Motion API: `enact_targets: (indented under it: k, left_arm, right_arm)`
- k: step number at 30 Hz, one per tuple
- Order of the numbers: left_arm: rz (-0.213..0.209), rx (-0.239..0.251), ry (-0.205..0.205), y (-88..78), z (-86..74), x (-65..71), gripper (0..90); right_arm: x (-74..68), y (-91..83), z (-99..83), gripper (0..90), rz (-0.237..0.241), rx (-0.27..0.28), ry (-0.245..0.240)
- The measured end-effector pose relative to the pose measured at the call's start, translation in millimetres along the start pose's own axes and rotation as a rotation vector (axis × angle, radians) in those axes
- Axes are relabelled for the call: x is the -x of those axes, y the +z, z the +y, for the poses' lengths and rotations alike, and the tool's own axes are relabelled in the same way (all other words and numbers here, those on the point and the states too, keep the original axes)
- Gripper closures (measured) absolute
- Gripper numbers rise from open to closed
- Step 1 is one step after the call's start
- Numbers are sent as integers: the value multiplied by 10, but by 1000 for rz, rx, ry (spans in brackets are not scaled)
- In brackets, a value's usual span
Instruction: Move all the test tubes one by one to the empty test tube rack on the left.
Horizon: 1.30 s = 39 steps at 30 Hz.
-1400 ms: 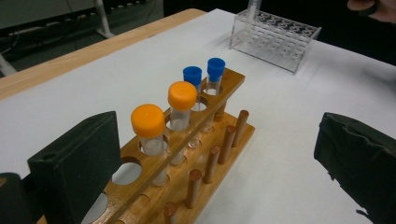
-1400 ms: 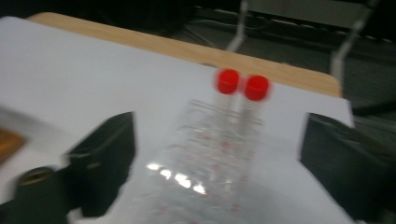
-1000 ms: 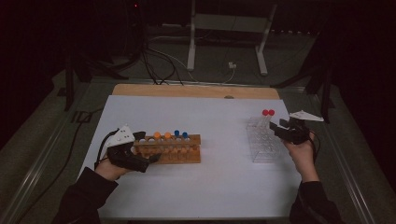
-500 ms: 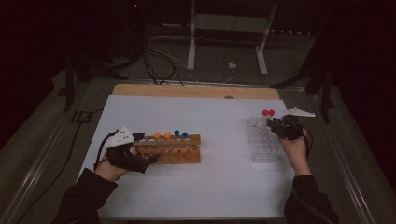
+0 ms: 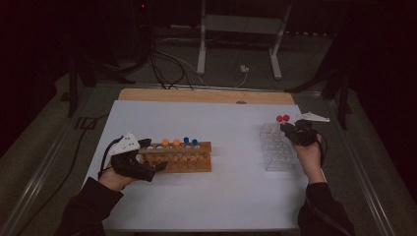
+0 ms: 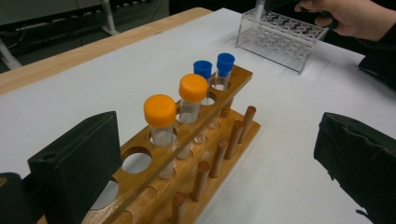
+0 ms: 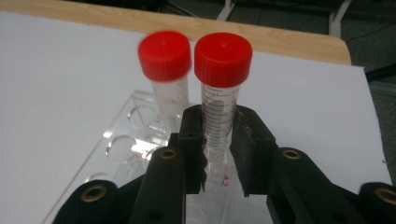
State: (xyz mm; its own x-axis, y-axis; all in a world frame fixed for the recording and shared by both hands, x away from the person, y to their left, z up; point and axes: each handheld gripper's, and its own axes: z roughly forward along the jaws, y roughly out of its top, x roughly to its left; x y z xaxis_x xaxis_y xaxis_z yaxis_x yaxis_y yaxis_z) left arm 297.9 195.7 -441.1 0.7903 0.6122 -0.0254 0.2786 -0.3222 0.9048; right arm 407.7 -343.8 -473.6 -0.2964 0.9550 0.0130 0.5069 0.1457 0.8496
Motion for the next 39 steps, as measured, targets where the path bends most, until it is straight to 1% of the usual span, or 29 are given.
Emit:
enact_targets:
  k: [2, 3, 5, 9, 14, 19, 23, 29, 31, 32, 33, 39]
  left_arm:
    - [2, 3, -3, -4, 2, -1, 15]
    - [-4, 3, -5, -5, 3, -3, 15]
    - [2, 4, -2, -6, 5, -1, 15]
    - [-6, 5, -5, -11, 9, -1, 15]
    - [-4, 7, -3, -16, 14, 4, 15]
    - [-7, 4, 3, -16, 24, 15, 15]
    - [-15, 2, 1, -9, 32, 24, 15]
    - [-22, -3, 11, 6, 43, 52, 15]
    - [-21, -2, 14, 5, 52, 63, 15]
    - [-30, 0, 11, 4, 57, 67, 15]
    - [-30, 0, 15, 2, 63, 72, 15]
    - [-39, 7, 27, 7, 106, 121, 15]
  right_arm:
    - [-9, 1, 5, 747, -8, -3, -8]
    - [-9, 0, 4, 749, -7, -3, -7]
    - [-3, -4, 8, 750, -7, -6, -1]
    - [-10, -54, 33, 751, -12, 9, -9]
    - [-27, -204, 120, 752, -23, 54, -21]
    - [-63, -384, 216, 752, -45, 96, -48]
    - [-79, -493, 257, 752, -48, 106, -55]
    - [-191, -579, 244, 752, -15, 89, -89]
    - [-238, -605, 239, 751, 11, 81, -92]
    - [-269, -615, 238, 751, 22, 77, -97]
    - [-300, -624, 238, 751, 27, 75, -110]
    - [-499, -675, 249, 751, 93, 76, -140]
